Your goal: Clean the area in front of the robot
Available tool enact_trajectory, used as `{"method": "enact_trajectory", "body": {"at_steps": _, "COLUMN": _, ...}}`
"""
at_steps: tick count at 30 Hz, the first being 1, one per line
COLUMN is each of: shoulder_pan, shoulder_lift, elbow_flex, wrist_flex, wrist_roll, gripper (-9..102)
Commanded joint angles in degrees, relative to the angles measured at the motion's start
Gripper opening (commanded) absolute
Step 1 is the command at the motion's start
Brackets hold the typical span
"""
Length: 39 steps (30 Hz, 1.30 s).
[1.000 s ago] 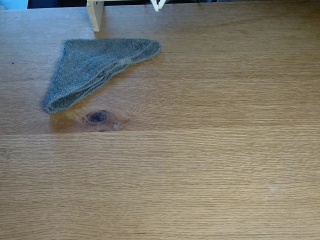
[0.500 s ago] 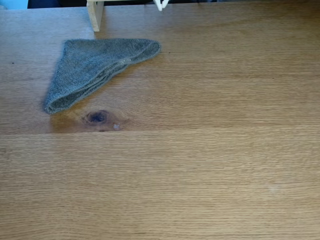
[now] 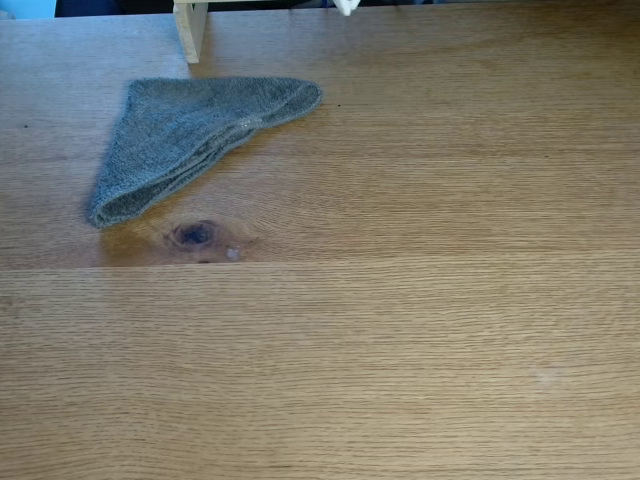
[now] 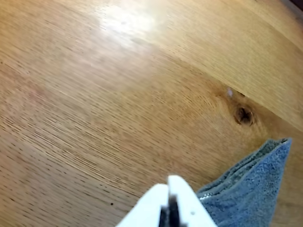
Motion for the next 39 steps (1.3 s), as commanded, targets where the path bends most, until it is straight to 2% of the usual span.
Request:
{"method": "enact_trajectory", "body": {"at_steps": 1, "shoulder_pan": 0.53, "shoulder_lift": -8.09, "elbow_flex": -0.7, "wrist_flex": -4.04, "wrist_roll": -0.7, "gripper": 2}}
{"method": "enact_trajectory", "body": {"at_steps": 5, "shoulder_pan": 2.29, "shoulder_lift": -24.52, "elbow_flex": -10.9, "wrist_flex": -8.09, "wrist_roll": -0.26, "gripper": 3}}
{"method": "enact_trajectory", "body": {"at_steps": 12, "shoulder_pan": 8.79, "shoulder_lift": -42.1, "elbow_flex": -29.0, "wrist_flex": -8.09, "wrist_roll": 2.02, "gripper": 13}}
{"method": "enact_trajectory", "body": {"at_steps": 18, "shoulder_pan": 19.42, "shoulder_lift": -52.82, "elbow_flex": -40.96, "wrist_flex": -10.11, "wrist_roll": 2.99, "gripper": 30}}
{"method": "enact_trajectory", "body": {"at_steps": 25, "shoulder_pan": 36.74, "shoulder_lift": -71.81, "elbow_flex": -53.79, "wrist_flex": -17.58, "wrist_roll": 2.11, "gripper": 43}}
{"method": "enact_trajectory", "body": {"at_steps": 32, "shoulder_pan": 49.04, "shoulder_lift": -91.49, "elbow_flex": -63.9, "wrist_flex": -26.54, "wrist_roll": -0.79, "gripper": 50}}
{"method": "enact_trajectory", "body": {"at_steps": 39, "shoulder_pan": 56.25, "shoulder_lift": -109.78, "elbow_flex": -72.77, "wrist_flex": -28.21, "wrist_roll": -3.25, "gripper": 54}}
